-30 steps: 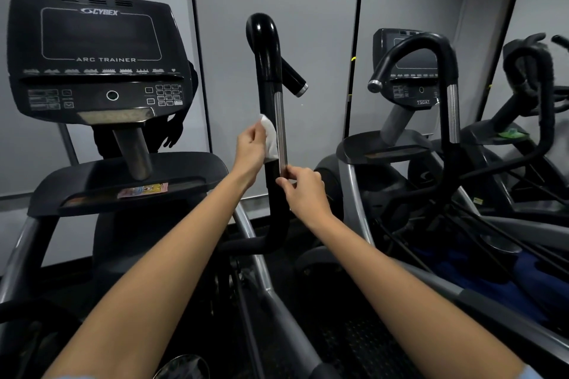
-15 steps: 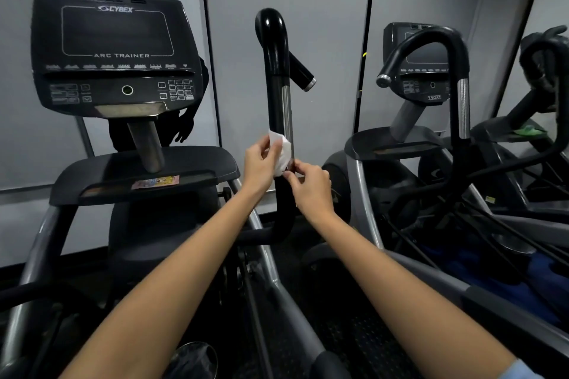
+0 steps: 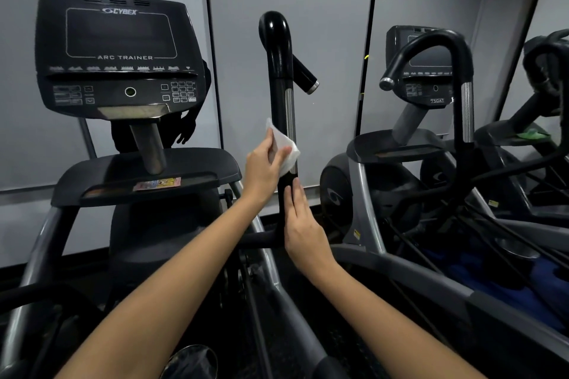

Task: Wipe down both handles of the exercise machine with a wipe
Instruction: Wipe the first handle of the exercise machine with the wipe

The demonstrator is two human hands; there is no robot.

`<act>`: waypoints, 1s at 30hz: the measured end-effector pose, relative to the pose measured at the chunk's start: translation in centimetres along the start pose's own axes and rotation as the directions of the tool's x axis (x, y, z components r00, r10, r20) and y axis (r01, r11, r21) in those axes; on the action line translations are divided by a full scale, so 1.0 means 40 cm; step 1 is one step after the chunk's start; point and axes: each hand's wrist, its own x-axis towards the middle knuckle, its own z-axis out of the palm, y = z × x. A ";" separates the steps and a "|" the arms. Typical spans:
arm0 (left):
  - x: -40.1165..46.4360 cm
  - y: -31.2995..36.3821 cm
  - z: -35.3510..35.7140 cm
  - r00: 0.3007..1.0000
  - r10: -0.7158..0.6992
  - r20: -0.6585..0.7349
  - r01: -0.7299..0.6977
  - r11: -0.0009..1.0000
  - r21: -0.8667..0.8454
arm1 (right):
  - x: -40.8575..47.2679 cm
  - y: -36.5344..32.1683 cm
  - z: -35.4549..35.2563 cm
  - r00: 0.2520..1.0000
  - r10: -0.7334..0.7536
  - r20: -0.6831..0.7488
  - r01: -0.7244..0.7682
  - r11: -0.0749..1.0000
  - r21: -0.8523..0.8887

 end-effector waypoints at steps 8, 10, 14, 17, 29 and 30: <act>0.104 0.065 0.025 0.993 0.070 -0.095 -0.051 0.981 0.186 | 0.006 0.003 -0.013 1.000 0.007 0.030 -0.004 0.996 -0.090; 0.053 0.036 0.028 0.996 0.076 -0.050 -0.064 0.976 0.210 | 0.006 0.002 -0.012 1.000 0.004 0.022 -0.002 0.995 -0.100; 0.011 0.013 0.009 0.987 0.140 0.076 -0.157 0.937 0.312 | 0.005 -0.004 -0.012 1.000 0.011 0.006 -0.010 0.990 -0.137; 0.053 0.039 -0.004 0.970 0.214 0.115 -0.243 0.876 0.416 | 0.005 -0.006 -0.014 1.000 0.017 0.009 -0.016 0.986 -0.164; 0.051 -0.014 -0.039 0.744 0.423 0.518 -0.643 0.242 0.726 | 0.001 -0.006 -0.008 0.999 0.009 0.031 -0.006 0.997 -0.076; 0.074 0.013 -0.045 0.750 0.406 0.523 -0.629 0.193 0.753 | 0.004 -0.006 -0.009 0.999 0.014 0.034 -0.010 0.994 -0.105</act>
